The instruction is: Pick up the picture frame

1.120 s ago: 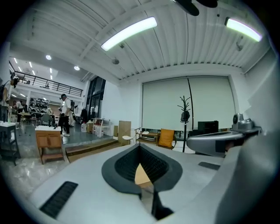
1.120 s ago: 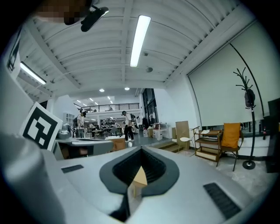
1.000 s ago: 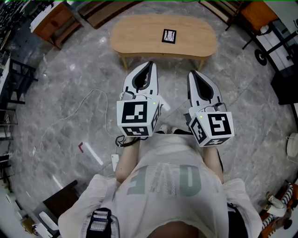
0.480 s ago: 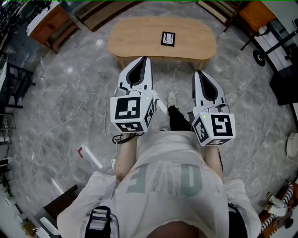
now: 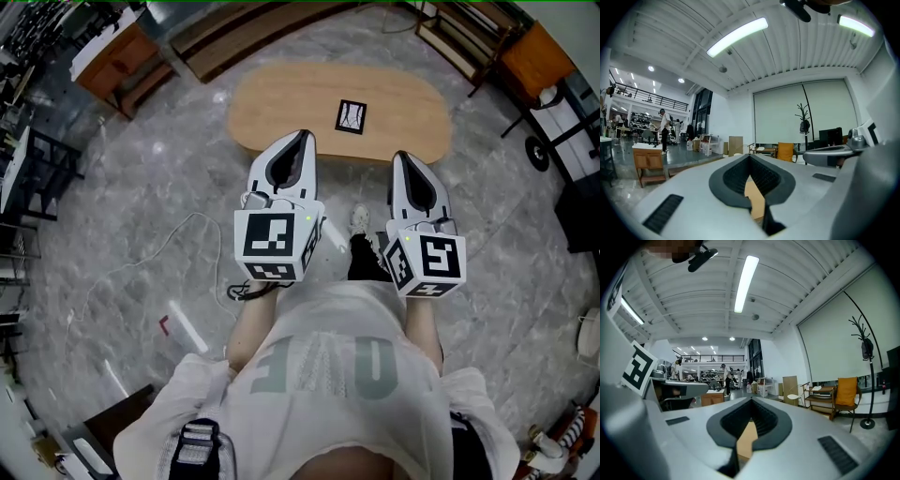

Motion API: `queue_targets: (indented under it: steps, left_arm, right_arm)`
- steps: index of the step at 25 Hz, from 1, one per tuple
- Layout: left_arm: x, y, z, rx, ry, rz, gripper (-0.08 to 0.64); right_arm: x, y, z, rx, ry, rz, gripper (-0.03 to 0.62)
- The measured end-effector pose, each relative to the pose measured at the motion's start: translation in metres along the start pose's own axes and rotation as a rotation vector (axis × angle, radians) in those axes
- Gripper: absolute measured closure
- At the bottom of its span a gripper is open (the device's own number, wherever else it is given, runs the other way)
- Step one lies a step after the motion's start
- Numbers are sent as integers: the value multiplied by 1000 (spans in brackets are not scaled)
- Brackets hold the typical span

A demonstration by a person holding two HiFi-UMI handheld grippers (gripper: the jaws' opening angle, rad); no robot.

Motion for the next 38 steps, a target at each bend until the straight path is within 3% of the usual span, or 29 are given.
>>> queue_targets:
  steps: [14,23,29,38]
  left_arm:
    - [205,-27,-5,-5,-48,25,551]
    - [293,-26,3,-3,-105,73,551]
    - [311,-20,13,-5,-116,101,551]
    - [328,-40,20,20,-46,3,551]
  right_arm:
    - [164,-18,-145,11,-81,107,589]
    - [239,-16,-198,33,-171,156,589]
    - [263,-8,-199,58,-204,174,588]
    - [276,-27,-194,5,-155,106,589]
Point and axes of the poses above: the fingertips, and each gripper's own axes: x forward along the fingers, z to its left, y out of its underside, the point moved 6 cm from there along -x, backward along the fingers, and after that the axes turned 9 degrees about -y, right-handed, at the moved point
